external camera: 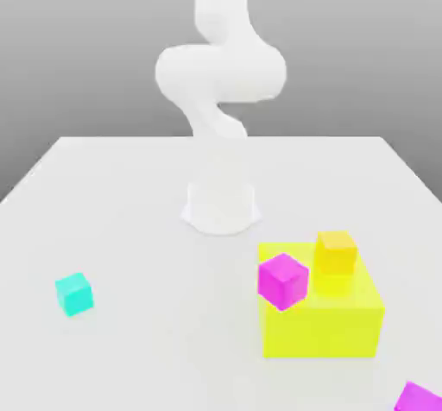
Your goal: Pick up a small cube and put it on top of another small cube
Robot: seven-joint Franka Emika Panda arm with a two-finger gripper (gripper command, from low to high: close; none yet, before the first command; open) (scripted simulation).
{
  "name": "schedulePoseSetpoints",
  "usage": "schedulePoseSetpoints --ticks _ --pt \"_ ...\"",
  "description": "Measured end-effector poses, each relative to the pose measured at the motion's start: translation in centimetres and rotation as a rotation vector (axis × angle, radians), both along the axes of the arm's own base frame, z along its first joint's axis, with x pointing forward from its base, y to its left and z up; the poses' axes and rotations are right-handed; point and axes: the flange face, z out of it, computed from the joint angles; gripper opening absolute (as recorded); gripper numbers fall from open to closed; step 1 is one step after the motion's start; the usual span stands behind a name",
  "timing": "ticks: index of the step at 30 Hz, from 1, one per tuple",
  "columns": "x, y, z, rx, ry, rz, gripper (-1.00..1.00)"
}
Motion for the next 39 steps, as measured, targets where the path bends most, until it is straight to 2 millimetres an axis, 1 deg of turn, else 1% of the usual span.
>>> schedulePoseSetpoints --ticks 2,4,6,9,11,14,17,18,20,21,23,27,28,33,34,36,39 --pt "2.3 -2.9 -4.8 0.018 0.073 -0.081 0.0" --pt "3.8 -5.8 -9.5 0.038 0.14 -0.157 0.0" --pt "4.4 -8.7 -14.2 0.062 0.204 -0.232 0.0" --pt "4.2 -12.9 -21.2 0.103 0.298 -0.342 0.0" --pt "3.2 -15.4 -25.8 0.134 0.359 -0.416 0.0" --pt "0.6 -18.7 -32.5 0.188 0.449 -0.526 0.0" --pt "-3.0 -21.1 -38.9 0.249 0.536 -0.635 0.0" --pt "-4.8 -22.2 -40.9 0.276 0.563 -0.686 0.0" --pt "-7.7 -22.7 -44.7 0.32 0.619 -0.751 0.0" --pt "-8.6 -22.8 -46.2 0.333 0.636 -0.77 0.0" --pt "-9.1 -22.8 -48.5 0.342 0.65 -0.781 0.0" --pt "-9.3 -22.7 -52.4 0.343 0.654 -0.785 0.0" --pt "-9.4 -22.7 -53.2 0.344 0.655 -0.785 -1.0" --pt "-9.4 -22.7 -53.2 0.343 0.655 -0.785 -1.0" --pt "-9.4 -22.6 -53.5 0.344 0.655 -0.785 -1.0" --pt "-9.3 -22.7 -52.6 0.344 0.655 -0.785 -1.0" --pt "-9.3 -22.7 -49.9 0.344 0.654 -0.784 -1.0"
